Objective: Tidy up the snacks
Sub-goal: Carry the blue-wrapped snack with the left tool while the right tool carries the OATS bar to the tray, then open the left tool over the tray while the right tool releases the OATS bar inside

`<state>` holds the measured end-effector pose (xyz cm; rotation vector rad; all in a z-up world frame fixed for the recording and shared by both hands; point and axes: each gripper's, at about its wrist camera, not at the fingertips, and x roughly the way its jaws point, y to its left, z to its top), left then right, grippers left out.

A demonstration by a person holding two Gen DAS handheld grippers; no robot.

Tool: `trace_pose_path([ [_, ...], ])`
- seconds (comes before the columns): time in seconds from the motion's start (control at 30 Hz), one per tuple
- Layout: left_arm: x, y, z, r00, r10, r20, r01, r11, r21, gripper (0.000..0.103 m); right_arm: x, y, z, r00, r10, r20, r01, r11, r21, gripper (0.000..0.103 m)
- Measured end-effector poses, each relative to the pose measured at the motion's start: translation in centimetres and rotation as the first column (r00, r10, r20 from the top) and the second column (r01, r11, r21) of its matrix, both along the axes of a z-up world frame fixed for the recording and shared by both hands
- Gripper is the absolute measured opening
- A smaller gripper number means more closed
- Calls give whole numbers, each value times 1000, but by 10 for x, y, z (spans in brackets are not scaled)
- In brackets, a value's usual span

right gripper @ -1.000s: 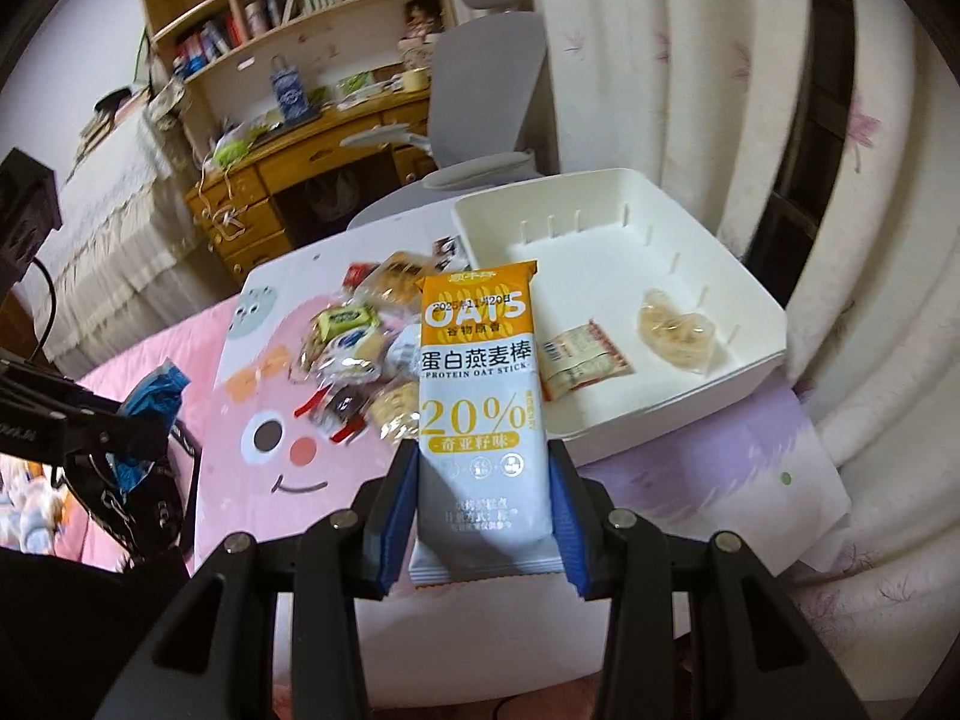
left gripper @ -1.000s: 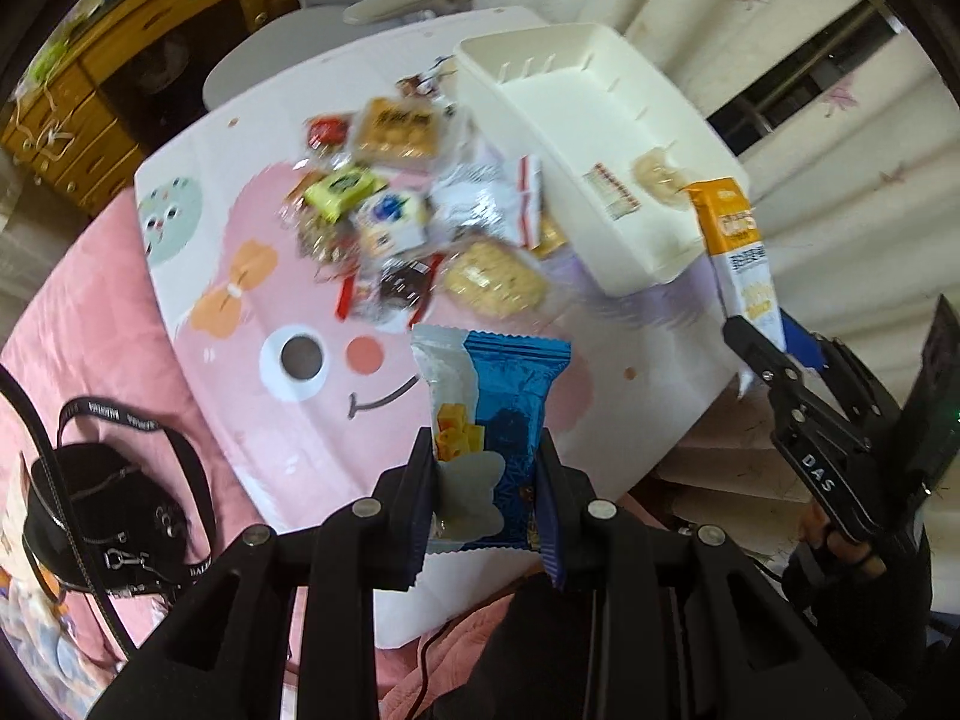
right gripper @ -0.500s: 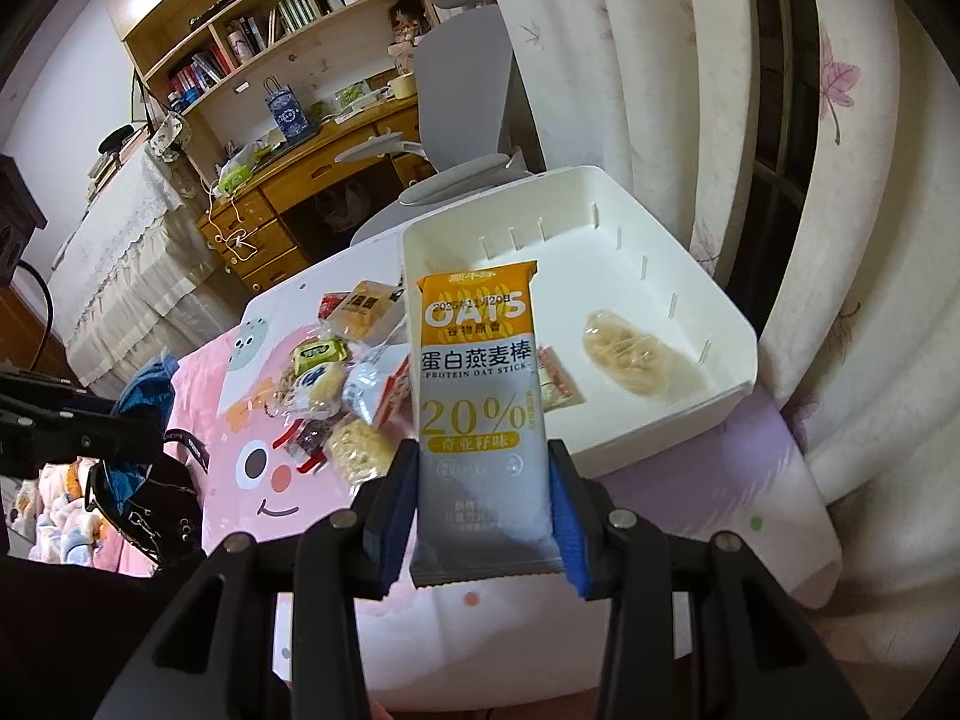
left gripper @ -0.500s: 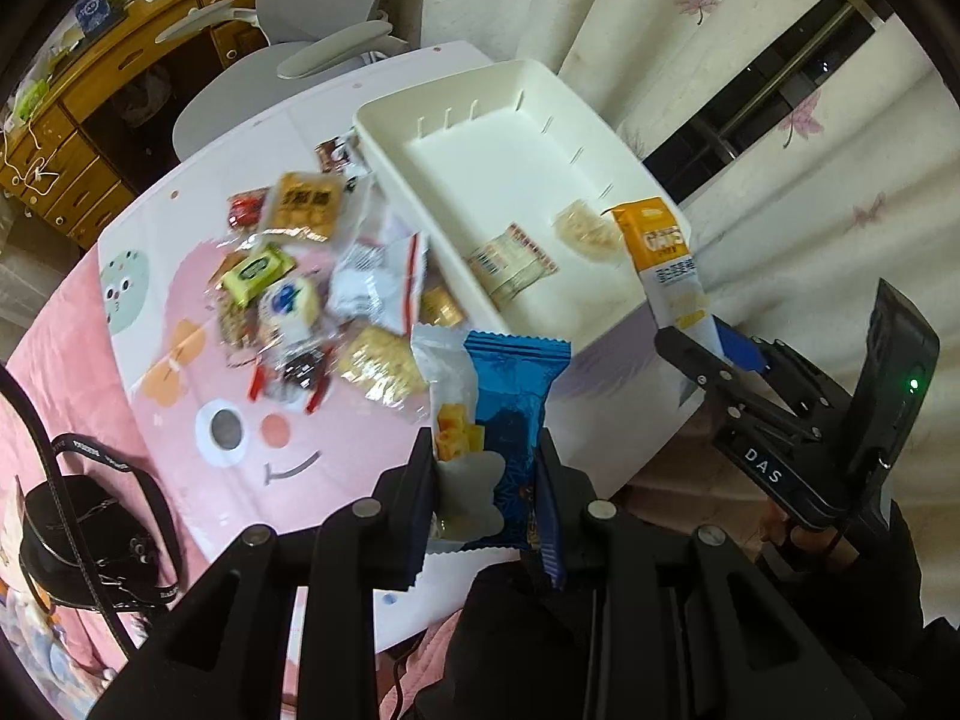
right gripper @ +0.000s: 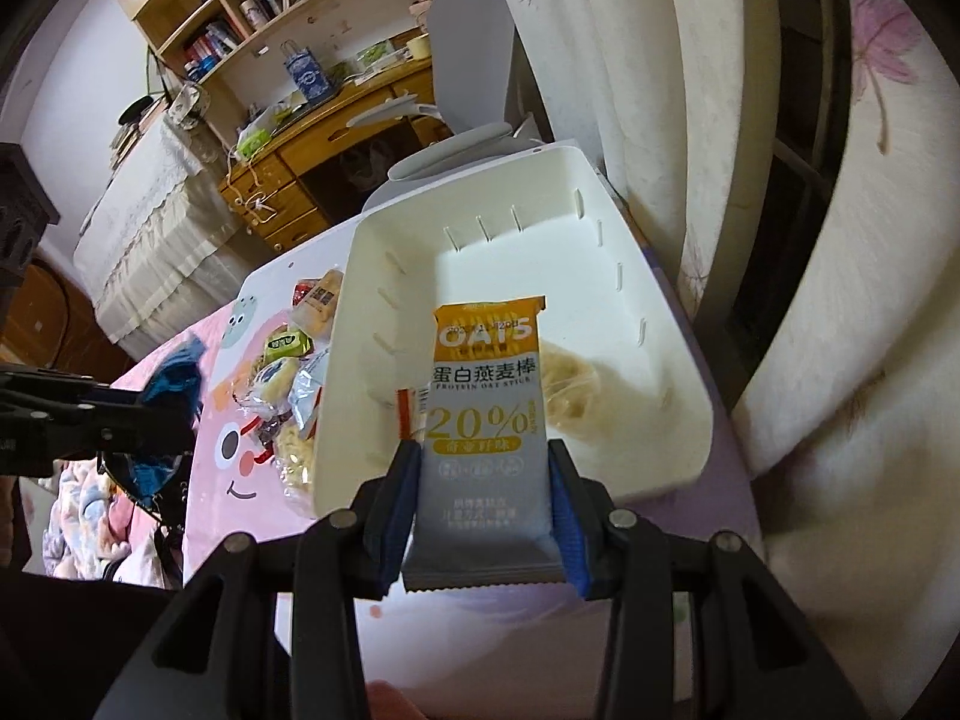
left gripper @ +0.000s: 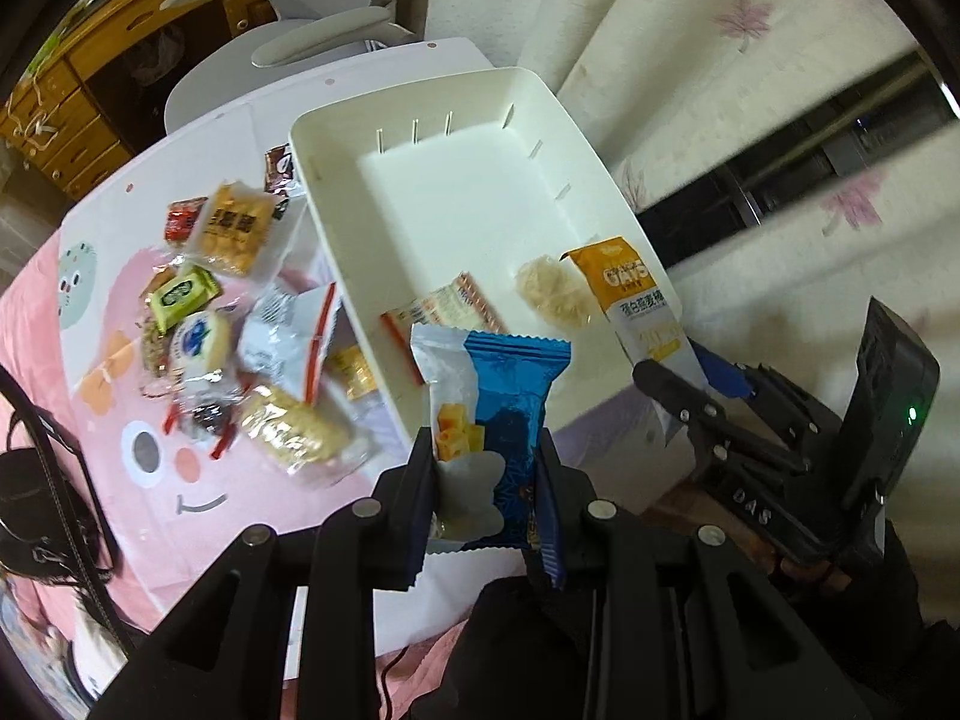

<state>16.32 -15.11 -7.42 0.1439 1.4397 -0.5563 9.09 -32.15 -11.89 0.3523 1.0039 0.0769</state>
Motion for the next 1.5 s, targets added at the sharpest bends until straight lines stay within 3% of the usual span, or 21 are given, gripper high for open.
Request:
trace_pose_path([
  [0.27, 22, -29, -15, 998, 56, -17, -55, 998, 32, 28, 36, -23, -4, 999, 46, 25, -47, 998, 30, 42],
  [0.37, 31, -34, -19, 997, 78, -12, -77, 995, 59, 39, 49, -24, -8, 998, 61, 18, -61, 998, 10, 43],
  [0.4, 32, -34, -20, 996, 84, -13, -83, 994, 65, 43, 51, -24, -10, 998, 64, 10, -64, 998, 5, 43],
  [0.57, 37, -29, -21, 993, 114, -21, -113, 992, 56, 44, 58, -26, -17, 997, 76, -20, -76, 997, 26, 52],
  [0.77, 37, -13, -14, 989, 149, 1, -149, 988, 46, 48, 64, -20, -19, 994, 103, -30, -102, 994, 34, 53],
  [1.03, 24, 27, -8, 975, 220, 21, -221, 975, 22, 48, 66, 2, -11, 986, 162, -37, -162, 987, 11, 53],
  [1.27, 3, 87, -5, 943, 330, 48, -331, 944, 15, 48, 68, 17, -2, 985, 169, -39, -169, 986, 5, 60],
  [1.5, -18, 149, -4, 917, 395, 53, -396, 918, 14, 49, 65, 45, 1, 984, 163, -76, -164, 986, -10, 61],
])
